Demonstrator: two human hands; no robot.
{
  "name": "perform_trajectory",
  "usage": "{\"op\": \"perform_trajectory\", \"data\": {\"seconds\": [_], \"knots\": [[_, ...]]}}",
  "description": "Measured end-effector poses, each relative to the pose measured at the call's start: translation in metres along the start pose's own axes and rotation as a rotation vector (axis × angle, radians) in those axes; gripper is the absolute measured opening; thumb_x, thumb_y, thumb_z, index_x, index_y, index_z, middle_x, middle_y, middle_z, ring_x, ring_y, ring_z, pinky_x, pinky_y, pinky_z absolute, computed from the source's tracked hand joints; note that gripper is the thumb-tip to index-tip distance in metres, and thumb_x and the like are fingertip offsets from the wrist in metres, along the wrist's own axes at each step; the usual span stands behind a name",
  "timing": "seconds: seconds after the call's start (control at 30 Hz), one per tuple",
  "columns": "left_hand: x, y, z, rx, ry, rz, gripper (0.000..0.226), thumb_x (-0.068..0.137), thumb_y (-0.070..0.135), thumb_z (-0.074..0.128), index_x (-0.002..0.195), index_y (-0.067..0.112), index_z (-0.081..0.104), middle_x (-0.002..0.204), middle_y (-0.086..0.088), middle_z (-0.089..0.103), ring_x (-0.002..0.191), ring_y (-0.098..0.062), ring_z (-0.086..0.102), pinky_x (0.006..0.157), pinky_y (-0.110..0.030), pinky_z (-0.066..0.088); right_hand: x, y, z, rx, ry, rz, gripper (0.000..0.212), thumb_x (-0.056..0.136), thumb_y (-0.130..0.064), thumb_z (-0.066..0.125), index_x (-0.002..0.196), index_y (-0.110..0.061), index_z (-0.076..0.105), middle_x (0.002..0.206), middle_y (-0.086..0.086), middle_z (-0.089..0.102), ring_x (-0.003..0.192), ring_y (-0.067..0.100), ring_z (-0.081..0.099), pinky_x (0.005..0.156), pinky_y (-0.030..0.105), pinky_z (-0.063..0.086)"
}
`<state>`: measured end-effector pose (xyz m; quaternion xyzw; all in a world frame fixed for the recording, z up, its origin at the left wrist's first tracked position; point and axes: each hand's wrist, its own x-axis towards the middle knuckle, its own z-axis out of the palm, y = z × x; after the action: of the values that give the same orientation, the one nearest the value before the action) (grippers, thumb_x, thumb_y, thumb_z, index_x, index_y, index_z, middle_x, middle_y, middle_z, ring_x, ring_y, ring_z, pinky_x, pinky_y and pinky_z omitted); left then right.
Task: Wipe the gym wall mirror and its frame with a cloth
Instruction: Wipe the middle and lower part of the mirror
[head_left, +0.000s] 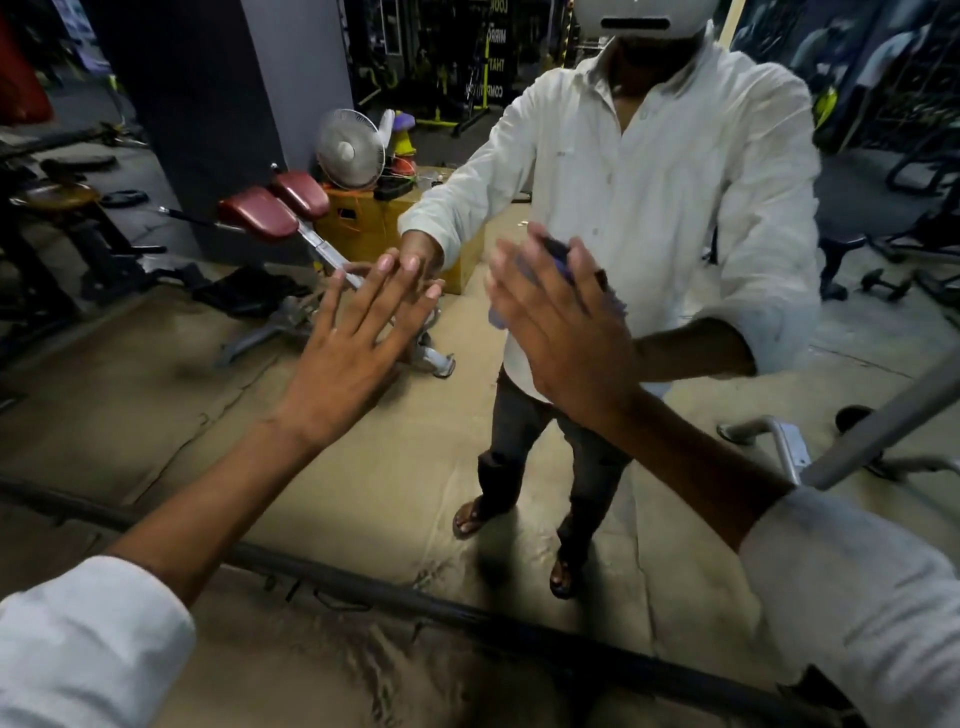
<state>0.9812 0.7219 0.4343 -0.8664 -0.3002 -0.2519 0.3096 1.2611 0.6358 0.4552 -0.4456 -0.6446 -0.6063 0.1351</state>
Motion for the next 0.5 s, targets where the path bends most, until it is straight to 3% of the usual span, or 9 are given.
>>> {"op": "perform_trajectory", "data": {"seconds": [0.03,0.1,0.17,0.23,0.3,0.4,0.47,0.5], "knots": [[-0.002,0.000,0.002,-0.002,0.010,0.001,0.107,0.091,0.023,0.081,0.172,0.016,0.010,0.178,-0.017,0.000,0.165,-0.038,0.003,0.126,-0.068,0.018,-0.010,-0.018,0.004,-0.034,-0.005,-0.017,0.052,0.114,-0.018,0.028,0.164,-0.003,0.025,0.171,0.017,0.026,0.152,0.032,0.038,0.124,0.052,0.028],[-0.003,-0.001,0.005,-0.002,0.027,0.005,0.104,0.093,0.026,0.079,0.171,0.016,0.011,0.178,-0.018,0.000,0.165,-0.037,0.003,0.126,-0.068,0.018,-0.043,-0.061,0.013,0.101,-0.091,-0.052,0.061,0.111,-0.019,0.040,0.165,-0.001,0.017,0.173,0.019,0.014,0.156,0.033,0.029,0.130,0.054,0.012],[-0.003,-0.002,0.005,-0.004,0.017,0.019,0.102,0.095,0.026,0.075,0.172,0.017,0.008,0.178,-0.016,-0.005,0.165,-0.036,-0.001,0.127,-0.068,0.018,-0.088,-0.101,0.018,0.184,-0.262,-0.279,0.069,0.107,-0.023,0.049,0.164,0.000,0.019,0.173,0.021,0.014,0.159,0.036,0.019,0.128,0.060,-0.008],[-0.002,-0.005,0.004,-0.008,-0.005,0.040,0.104,0.094,0.024,0.073,0.172,0.019,0.004,0.178,-0.013,-0.011,0.165,-0.034,-0.005,0.128,-0.066,0.016,-0.129,-0.131,0.013,0.133,-0.416,-0.570,0.070,0.107,-0.027,0.047,0.162,0.006,0.019,0.171,0.025,0.018,0.159,0.038,0.018,0.124,0.065,-0.014],[-0.005,-0.012,0.002,-0.009,-0.007,0.058,0.105,0.094,0.023,0.073,0.172,0.019,0.003,0.178,-0.013,-0.011,0.165,-0.034,-0.005,0.128,-0.064,0.017,-0.136,-0.133,0.015,0.093,-0.499,-0.661,0.066,0.108,-0.026,0.048,0.161,0.005,0.026,0.170,0.021,0.024,0.159,0.036,0.019,0.125,0.064,-0.012],[-0.014,-0.030,-0.001,-0.020,0.064,-0.040,0.106,0.093,0.026,0.079,0.172,0.016,0.008,0.178,-0.018,-0.002,0.165,-0.035,0.002,0.131,-0.060,0.014,-0.069,-0.102,0.016,0.267,-0.352,-0.278,0.054,0.108,-0.024,0.053,0.161,-0.015,0.041,0.169,0.005,0.035,0.159,0.025,0.024,0.131,0.049,0.013],[-0.019,-0.043,-0.002,-0.026,0.057,-0.129,0.112,0.092,0.033,0.081,0.172,0.016,0.004,0.178,-0.017,-0.006,0.165,-0.033,-0.005,0.133,-0.056,0.007,-0.005,-0.066,0.012,0.204,-0.101,-0.084,0.046,0.112,-0.021,0.044,0.158,-0.013,0.044,0.162,0.008,0.046,0.152,0.027,0.041,0.121,0.048,0.040],[-0.020,-0.048,-0.001,-0.034,0.037,-0.147,0.114,0.092,0.036,0.081,0.172,0.016,0.001,0.177,-0.018,-0.008,0.165,-0.033,-0.008,0.133,-0.056,0.005,0.021,-0.048,0.010,0.129,-0.027,-0.037,0.043,0.114,-0.018,0.039,0.156,-0.011,0.047,0.161,0.010,0.048,0.149,0.029,0.045,0.117,0.052,0.045]]}}
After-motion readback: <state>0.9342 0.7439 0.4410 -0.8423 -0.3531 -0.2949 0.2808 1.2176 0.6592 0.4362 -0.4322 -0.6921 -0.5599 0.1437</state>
